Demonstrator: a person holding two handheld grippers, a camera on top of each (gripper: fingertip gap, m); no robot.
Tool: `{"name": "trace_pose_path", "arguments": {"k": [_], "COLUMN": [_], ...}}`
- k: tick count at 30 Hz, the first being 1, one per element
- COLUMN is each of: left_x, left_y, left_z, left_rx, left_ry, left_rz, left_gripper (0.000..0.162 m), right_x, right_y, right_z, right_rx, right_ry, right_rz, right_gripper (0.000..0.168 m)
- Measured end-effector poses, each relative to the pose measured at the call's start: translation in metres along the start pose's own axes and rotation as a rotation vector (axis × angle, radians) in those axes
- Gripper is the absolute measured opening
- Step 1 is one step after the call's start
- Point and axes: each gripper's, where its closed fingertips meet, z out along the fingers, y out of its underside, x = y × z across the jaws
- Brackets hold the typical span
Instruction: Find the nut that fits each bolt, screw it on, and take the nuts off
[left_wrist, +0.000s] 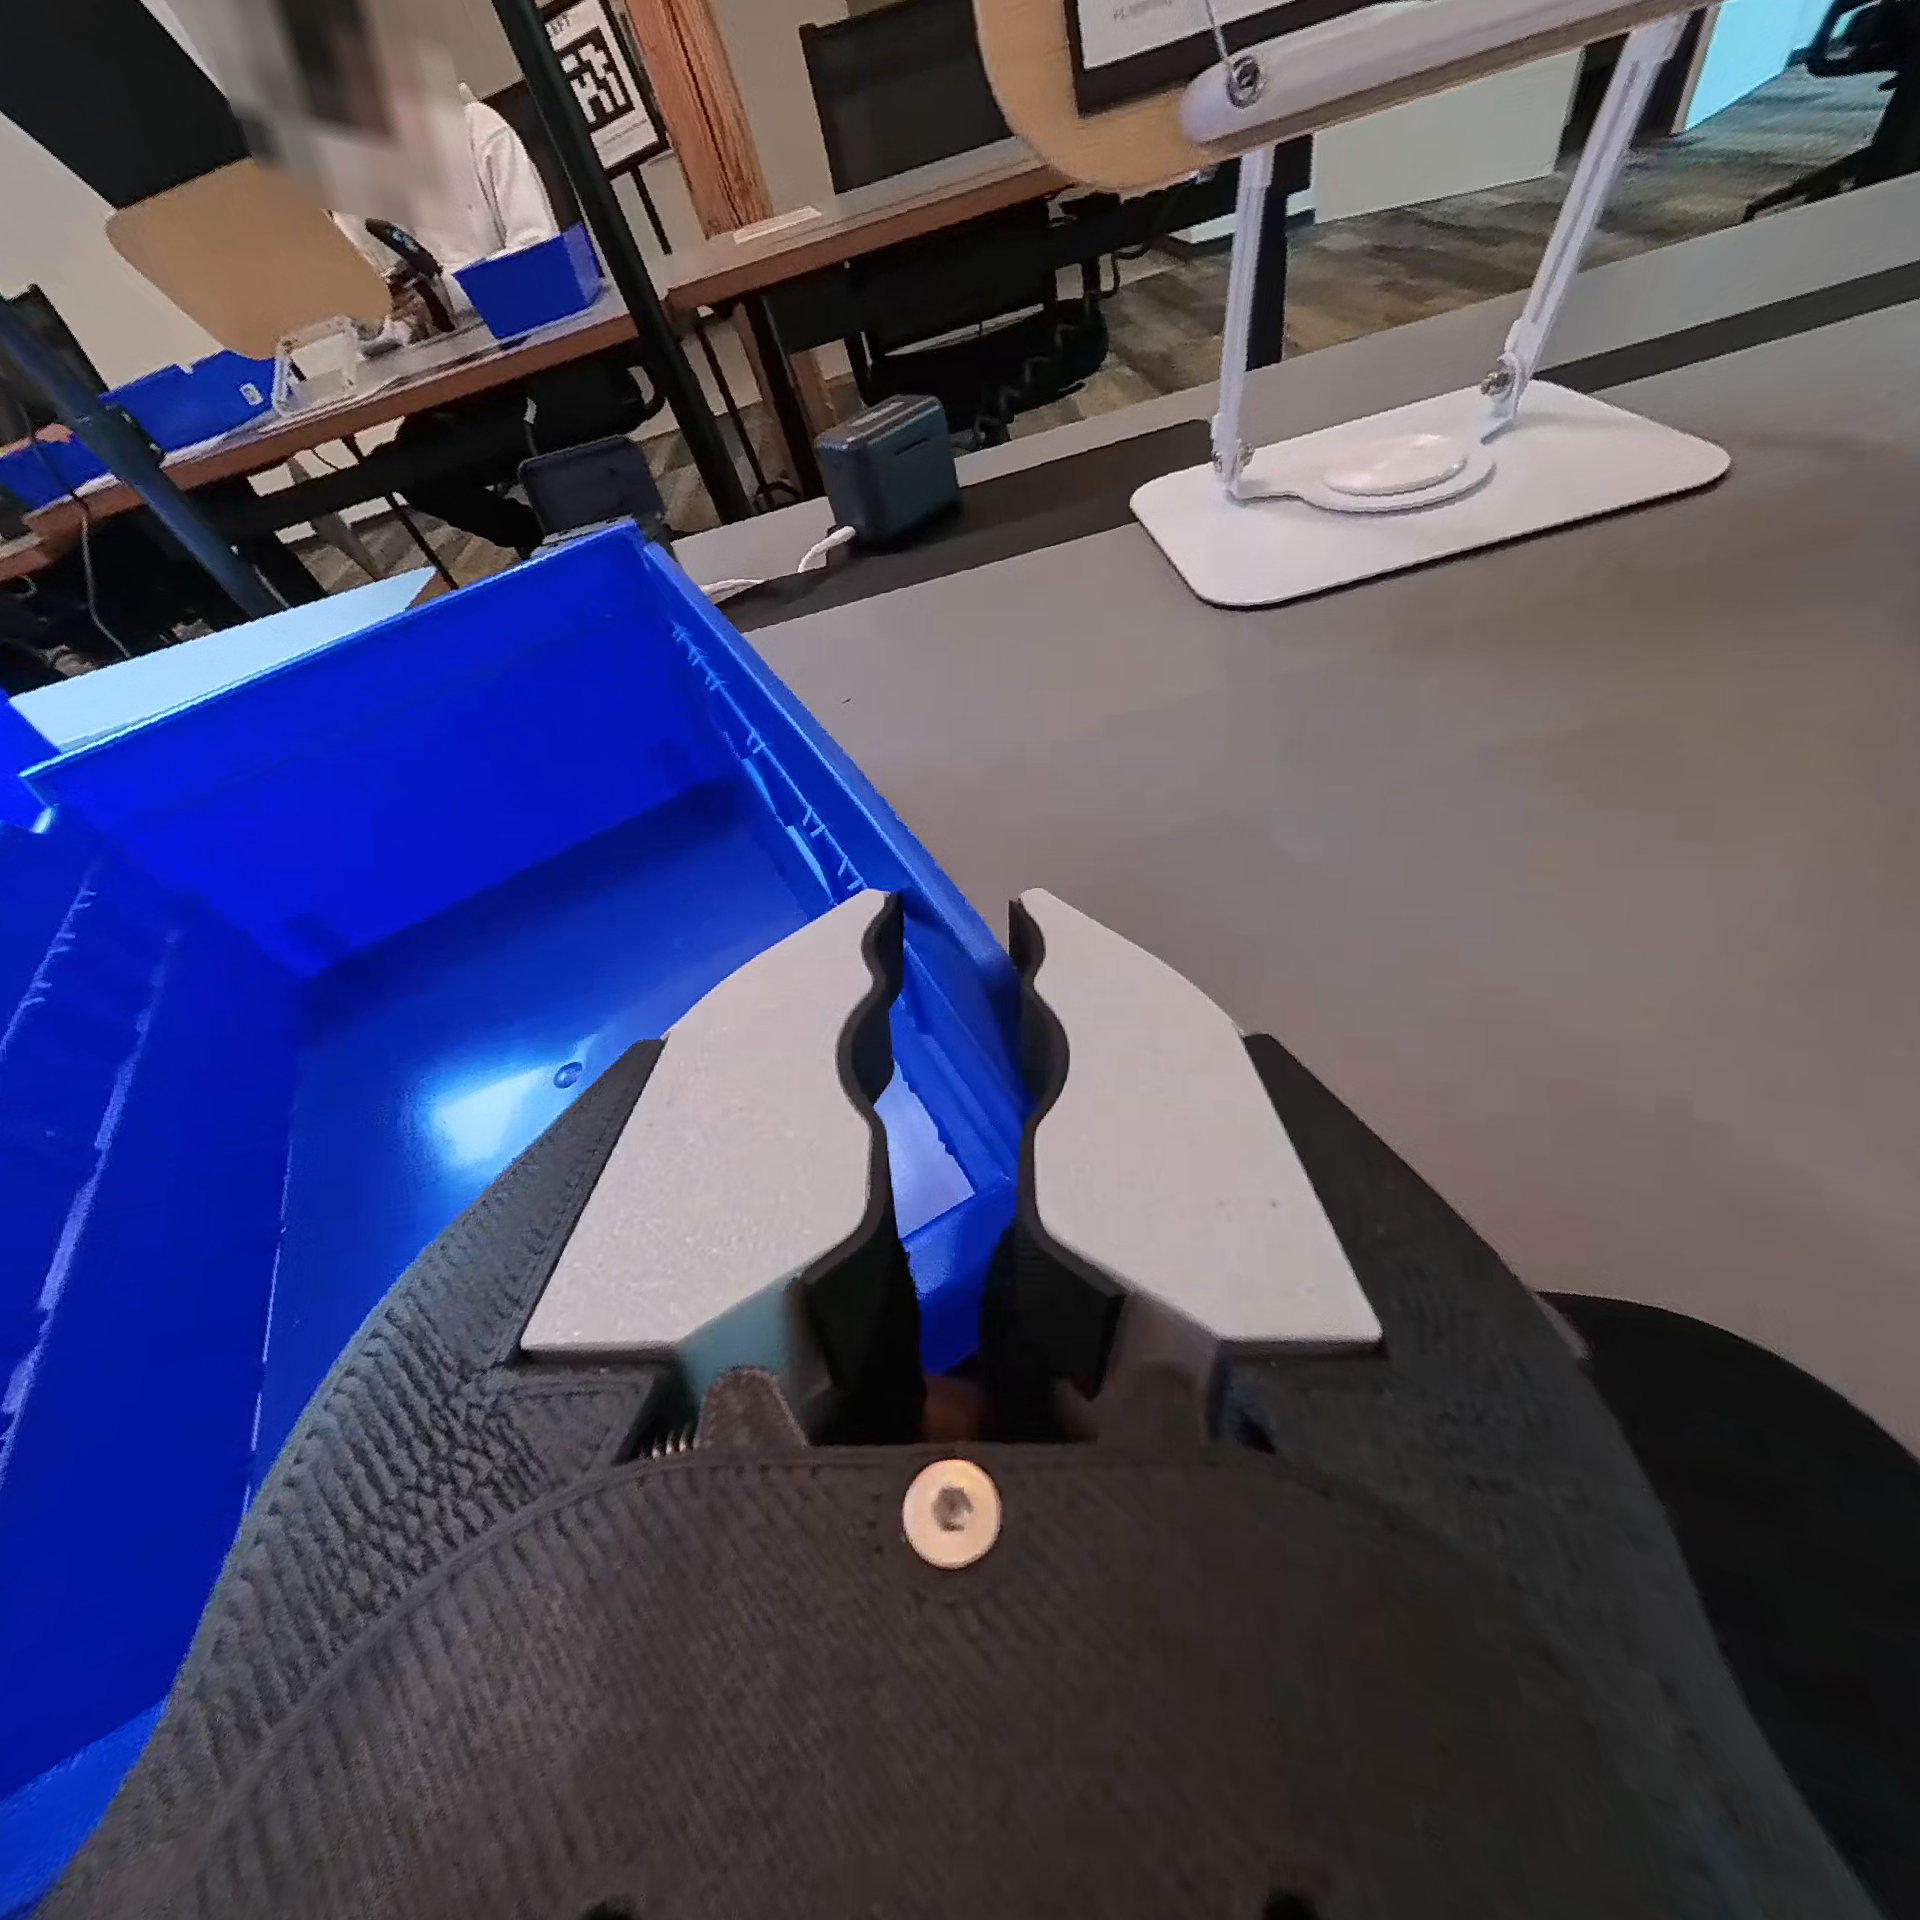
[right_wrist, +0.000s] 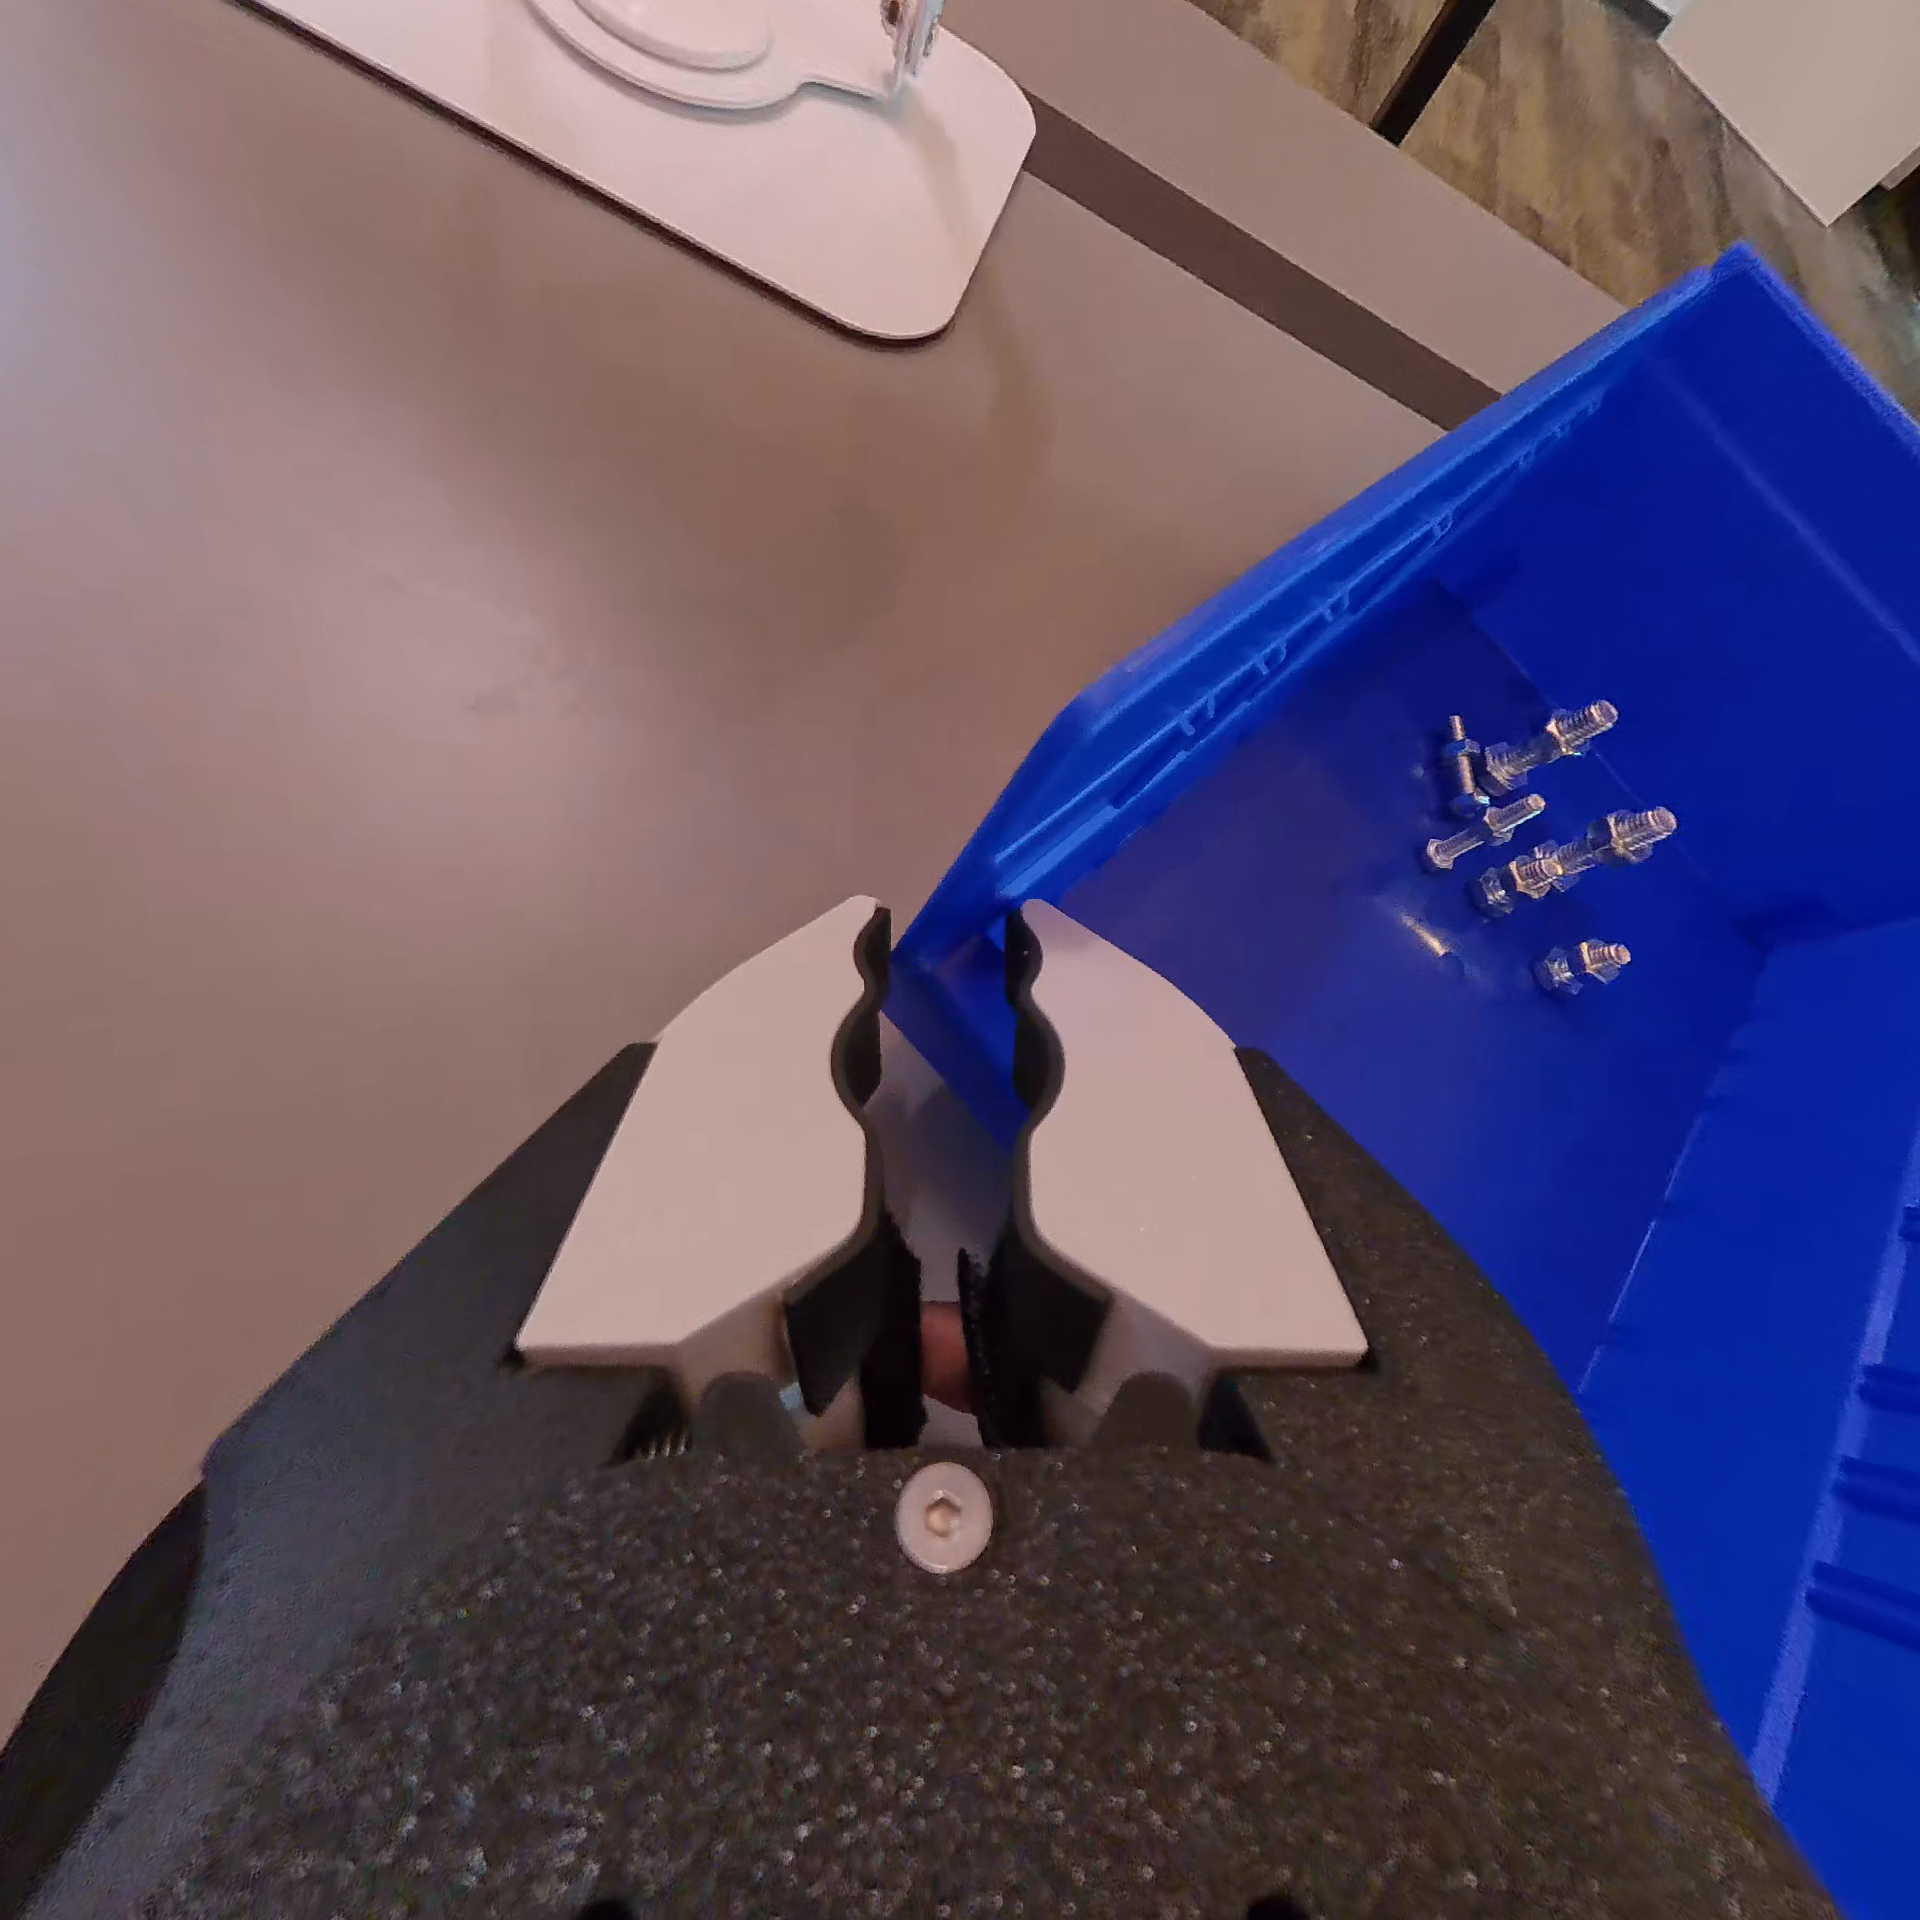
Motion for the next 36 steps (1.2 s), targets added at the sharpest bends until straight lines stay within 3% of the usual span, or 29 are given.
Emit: {"name": "trace_pose_path", "arguments": {"k": [25, 29, 36], "left_x": [0.140, 0.153, 0.162], "left_y": [-0.034, -0.037, -0.038], "left_z": [0.002, 0.000, -0.003], "left_rx": [0.108, 0.118, 0.126], "left_ry": [0.351, 0.377, 0.405], "left_rz": [0.164, 0.172, 0.170], "left_gripper": [0.018, 0.018, 0.018], "right_x": [-0.112, -0.117, -0.118], "right_y": [-0.016, -0.016, -0.014], "right_z": [-0.046, -0.046, -0.049], "right_rx": [0.195, 0.179, 0.173], "right_ry": [-0.227, -0.169, -0.214], "right_rz": [-0.239, -0.292, -0.285], "right_gripper": [0.021, 0.020, 0.020]}}
